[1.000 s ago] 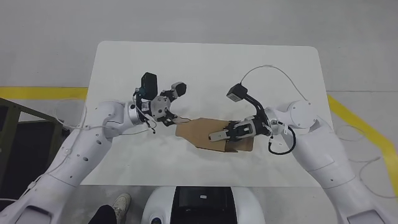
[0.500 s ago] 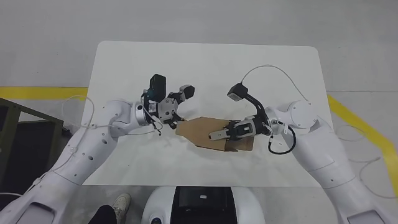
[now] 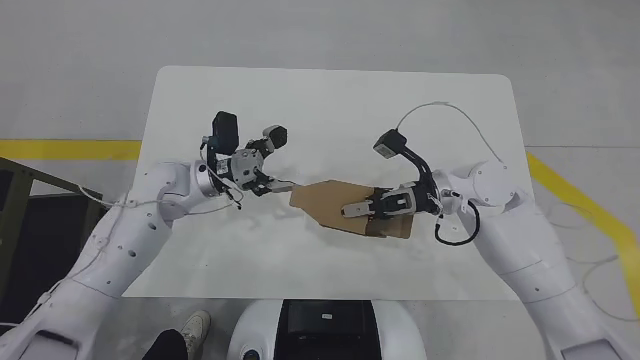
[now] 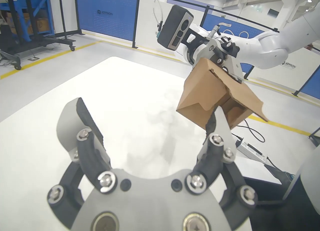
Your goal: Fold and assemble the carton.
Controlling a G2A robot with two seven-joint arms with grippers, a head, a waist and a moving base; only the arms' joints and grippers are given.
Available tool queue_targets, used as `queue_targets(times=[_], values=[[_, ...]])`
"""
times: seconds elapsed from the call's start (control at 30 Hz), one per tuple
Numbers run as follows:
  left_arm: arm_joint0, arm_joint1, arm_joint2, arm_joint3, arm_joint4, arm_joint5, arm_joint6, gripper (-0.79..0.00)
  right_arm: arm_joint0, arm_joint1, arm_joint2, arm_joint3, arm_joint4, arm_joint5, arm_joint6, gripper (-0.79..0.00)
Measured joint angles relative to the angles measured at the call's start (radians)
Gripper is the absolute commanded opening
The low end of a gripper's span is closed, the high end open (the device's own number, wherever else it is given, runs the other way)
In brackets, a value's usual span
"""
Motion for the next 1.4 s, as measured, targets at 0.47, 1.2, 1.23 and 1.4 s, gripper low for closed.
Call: queue_targets(times=[0.47,1.2,1.23,1.4], values=[[0.07,0.03,-0.083,-0.121,0.034,0.0,-0.014,0.0,0.011,-0.002,-0.024,0.016,-0.061,0.025,-0.035,-0.785],[0.03,0.007,0.005,-0.082,-0.024,0.0,-0.118,0.0,0.0,0.002,-0.011,-0.024,-0.025,0.014,-0.024,-0.785],[0.03,0.006,0.007,-0.082,-0.025,0.0,-0.119,0.0,-0.001,0.003,-0.01,-0.024,-0.024,0.014,-0.024,-0.785],[0.025,0.003,0.022,-0.072,-0.035,0.0,-0.12,0.0,-0.003,0.004,-0.007,-0.028,-0.015,0.013,-0.02,-0.785]])
